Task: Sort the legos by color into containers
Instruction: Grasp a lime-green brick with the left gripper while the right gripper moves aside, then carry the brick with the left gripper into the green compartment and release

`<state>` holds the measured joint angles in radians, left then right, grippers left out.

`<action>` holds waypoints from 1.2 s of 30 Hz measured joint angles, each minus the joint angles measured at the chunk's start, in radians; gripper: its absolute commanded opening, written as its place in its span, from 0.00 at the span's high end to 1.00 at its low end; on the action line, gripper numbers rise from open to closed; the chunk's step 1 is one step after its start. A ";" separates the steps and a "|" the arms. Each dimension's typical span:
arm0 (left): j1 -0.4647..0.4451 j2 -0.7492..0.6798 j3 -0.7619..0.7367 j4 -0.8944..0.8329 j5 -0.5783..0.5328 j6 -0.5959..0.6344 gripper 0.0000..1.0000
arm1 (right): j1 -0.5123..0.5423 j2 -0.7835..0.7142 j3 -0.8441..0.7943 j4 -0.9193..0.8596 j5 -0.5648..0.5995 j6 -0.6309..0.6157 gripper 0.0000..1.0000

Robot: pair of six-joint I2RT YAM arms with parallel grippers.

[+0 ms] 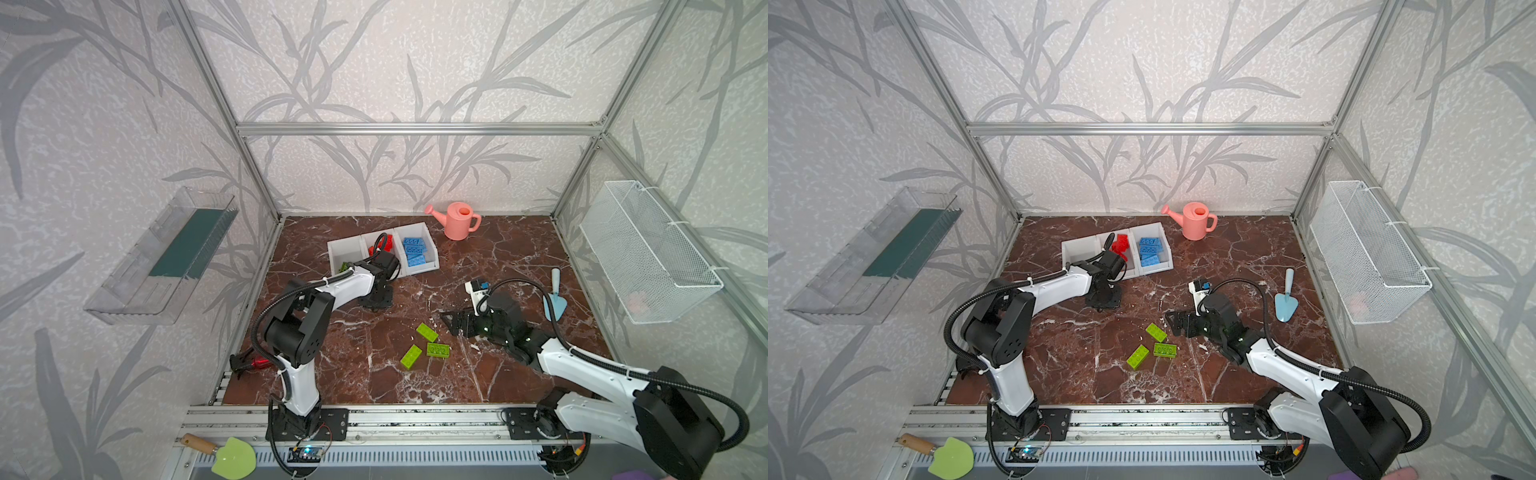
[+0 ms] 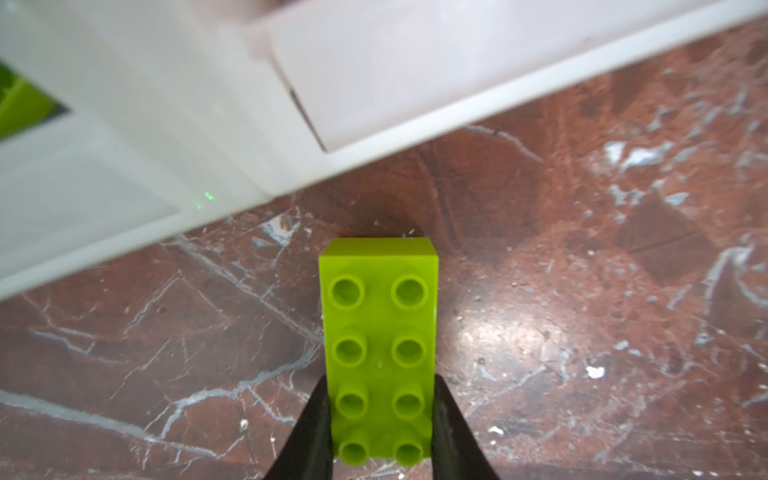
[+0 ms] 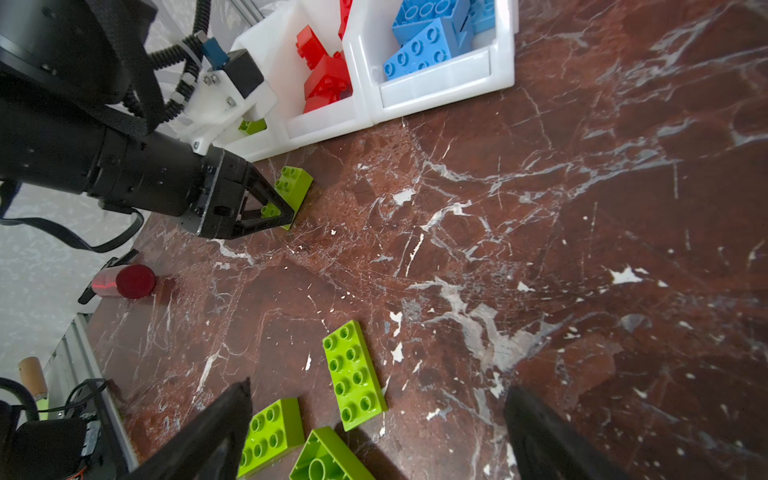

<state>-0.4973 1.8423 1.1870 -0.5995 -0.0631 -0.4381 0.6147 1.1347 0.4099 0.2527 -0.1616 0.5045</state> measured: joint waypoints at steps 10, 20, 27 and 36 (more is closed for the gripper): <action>-0.007 -0.233 -0.003 -0.029 -0.034 -0.044 0.73 | 0.000 -0.009 -0.039 0.057 0.026 0.000 0.05; 0.036 -0.317 0.114 -0.129 -0.084 -0.054 0.72 | 0.000 -0.026 -0.043 0.090 0.023 0.002 0.05; 0.168 -0.215 0.206 -0.134 -0.084 -0.053 0.72 | 0.000 -0.026 -0.043 0.105 0.002 0.005 0.05; 0.240 -0.026 0.310 -0.134 -0.081 -0.055 0.72 | 0.000 -0.026 -0.043 0.110 -0.018 0.006 0.05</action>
<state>-0.2573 1.8168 1.4971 -0.7330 -0.1440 -0.4931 0.6147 1.1091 0.3668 0.3626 -0.1791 0.5106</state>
